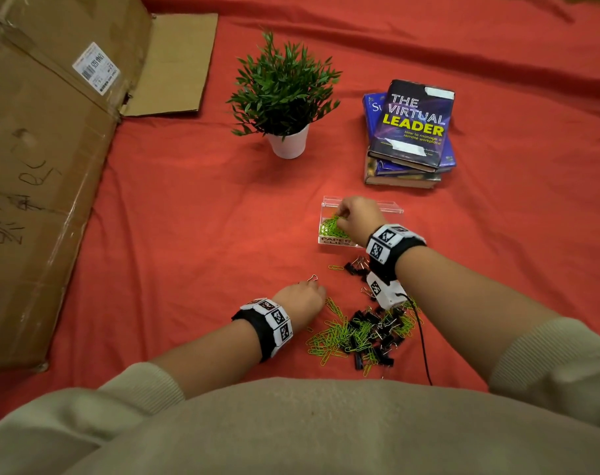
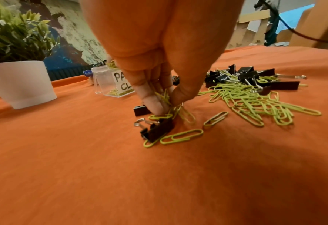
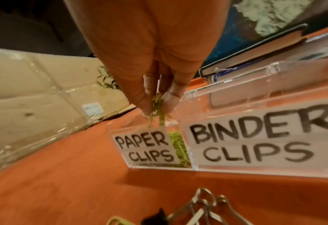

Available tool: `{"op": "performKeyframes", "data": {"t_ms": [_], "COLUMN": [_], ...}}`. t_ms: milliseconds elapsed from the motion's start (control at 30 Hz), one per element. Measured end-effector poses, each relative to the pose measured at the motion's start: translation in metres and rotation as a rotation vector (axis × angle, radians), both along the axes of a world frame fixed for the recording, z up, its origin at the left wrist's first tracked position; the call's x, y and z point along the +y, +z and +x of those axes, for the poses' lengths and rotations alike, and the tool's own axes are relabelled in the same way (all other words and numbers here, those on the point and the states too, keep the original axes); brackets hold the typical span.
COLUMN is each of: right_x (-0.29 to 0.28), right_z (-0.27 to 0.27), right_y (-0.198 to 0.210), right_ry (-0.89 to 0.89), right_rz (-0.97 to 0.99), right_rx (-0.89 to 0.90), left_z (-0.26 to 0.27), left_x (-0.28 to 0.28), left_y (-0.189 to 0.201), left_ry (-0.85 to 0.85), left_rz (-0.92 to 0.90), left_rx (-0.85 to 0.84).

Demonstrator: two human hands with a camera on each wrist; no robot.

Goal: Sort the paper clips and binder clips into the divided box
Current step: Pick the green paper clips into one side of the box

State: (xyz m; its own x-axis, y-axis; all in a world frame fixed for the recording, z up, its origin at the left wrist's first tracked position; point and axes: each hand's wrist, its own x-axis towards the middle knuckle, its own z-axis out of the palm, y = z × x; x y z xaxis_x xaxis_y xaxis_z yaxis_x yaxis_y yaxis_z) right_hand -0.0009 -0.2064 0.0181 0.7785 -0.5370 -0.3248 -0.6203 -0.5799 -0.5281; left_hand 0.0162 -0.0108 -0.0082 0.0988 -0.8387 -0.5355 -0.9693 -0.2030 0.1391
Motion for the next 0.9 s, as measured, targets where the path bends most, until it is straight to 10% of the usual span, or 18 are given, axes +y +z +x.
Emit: {"op": "performKeyframes", "data": {"t_ms": [400,900], "right_x": [0.063,0.106], "right_z": [-0.065,-0.096], "right_y": [-0.035,-0.036], "right_ry": [0.348,0.51], "right_rz": [-0.146,-0.139], "right_rx": [0.129,0.23], "left_z": [0.038,0.05], "left_x": [-0.038,-0.081], "left_y": [0.029,0.03], "left_ry": [0.603,0.556], "left_rz": [-0.286,-0.479], "left_rx": [0.36,0.338]}}
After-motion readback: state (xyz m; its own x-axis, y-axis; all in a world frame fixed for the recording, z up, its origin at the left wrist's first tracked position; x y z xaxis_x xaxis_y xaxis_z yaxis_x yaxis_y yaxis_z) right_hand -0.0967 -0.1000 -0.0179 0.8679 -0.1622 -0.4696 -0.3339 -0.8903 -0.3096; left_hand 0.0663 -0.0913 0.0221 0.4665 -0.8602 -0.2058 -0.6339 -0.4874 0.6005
